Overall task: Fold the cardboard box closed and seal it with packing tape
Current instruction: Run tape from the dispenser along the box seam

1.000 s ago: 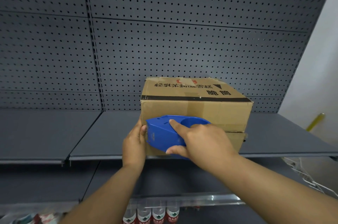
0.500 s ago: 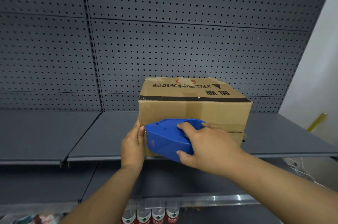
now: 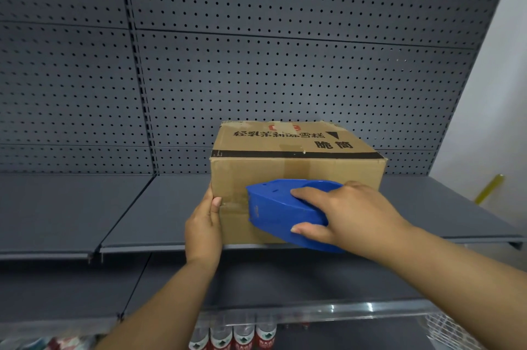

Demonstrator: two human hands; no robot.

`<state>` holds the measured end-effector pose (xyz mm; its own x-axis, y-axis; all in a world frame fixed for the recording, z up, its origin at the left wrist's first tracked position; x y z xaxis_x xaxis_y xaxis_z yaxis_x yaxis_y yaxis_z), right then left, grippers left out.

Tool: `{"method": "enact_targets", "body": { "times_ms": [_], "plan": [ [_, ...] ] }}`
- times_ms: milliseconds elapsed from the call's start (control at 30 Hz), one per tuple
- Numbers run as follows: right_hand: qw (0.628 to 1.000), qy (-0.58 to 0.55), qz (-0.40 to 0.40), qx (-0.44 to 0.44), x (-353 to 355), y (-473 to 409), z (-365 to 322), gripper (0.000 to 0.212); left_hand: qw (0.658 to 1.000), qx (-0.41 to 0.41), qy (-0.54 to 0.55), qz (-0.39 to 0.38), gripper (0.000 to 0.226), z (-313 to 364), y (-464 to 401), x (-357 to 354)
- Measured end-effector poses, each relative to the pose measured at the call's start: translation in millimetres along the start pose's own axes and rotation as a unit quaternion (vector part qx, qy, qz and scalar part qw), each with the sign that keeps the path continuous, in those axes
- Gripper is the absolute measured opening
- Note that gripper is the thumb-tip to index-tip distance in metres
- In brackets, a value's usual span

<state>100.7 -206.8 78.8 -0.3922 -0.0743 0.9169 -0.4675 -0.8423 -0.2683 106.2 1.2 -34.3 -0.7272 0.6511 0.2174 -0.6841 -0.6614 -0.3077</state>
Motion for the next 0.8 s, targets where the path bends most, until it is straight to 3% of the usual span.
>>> {"method": "enact_targets", "body": {
  "times_ms": [67,233,567,633,700,800],
  "plan": [
    [1.0,0.013,0.014,-0.001,1,6,1,0.06,1.0,0.001,-0.001,0.001,0.039,1,0,-1],
    [0.984,0.114,0.135,0.011,0,10,1,0.058,1.0,-0.011,-0.018,-0.002,0.039,3,1,-1],
    [0.983,0.13,0.132,-0.011,-19,6,-8,0.054,0.99,-0.063,-0.123,0.034,0.051,13,1,-3],
    [0.985,0.114,0.131,-0.016,-22,5,-7,0.057,0.967,-0.108,-0.21,0.097,0.057,26,5,0],
    [0.986,0.103,0.133,-0.018,-22,4,-5,0.061,0.932,-0.192,-0.275,0.138,0.078,42,12,-4],
    [0.985,0.101,0.137,-0.018,-20,3,-3,0.063,0.872,-0.324,-0.35,0.113,0.09,61,22,-28]
  ]
}}
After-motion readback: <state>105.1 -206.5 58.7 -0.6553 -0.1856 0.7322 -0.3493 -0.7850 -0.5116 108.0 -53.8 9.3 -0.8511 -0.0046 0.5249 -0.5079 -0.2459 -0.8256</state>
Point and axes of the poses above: each hand's wrist, its own y-axis away from the middle knuckle, its own x-axis out of the back of the hand, z = x × y, the point moved 10 cm from there along -y, towards the middle knuckle, and after that the axes turned 8 degrees about x, right-handed, at the moved point
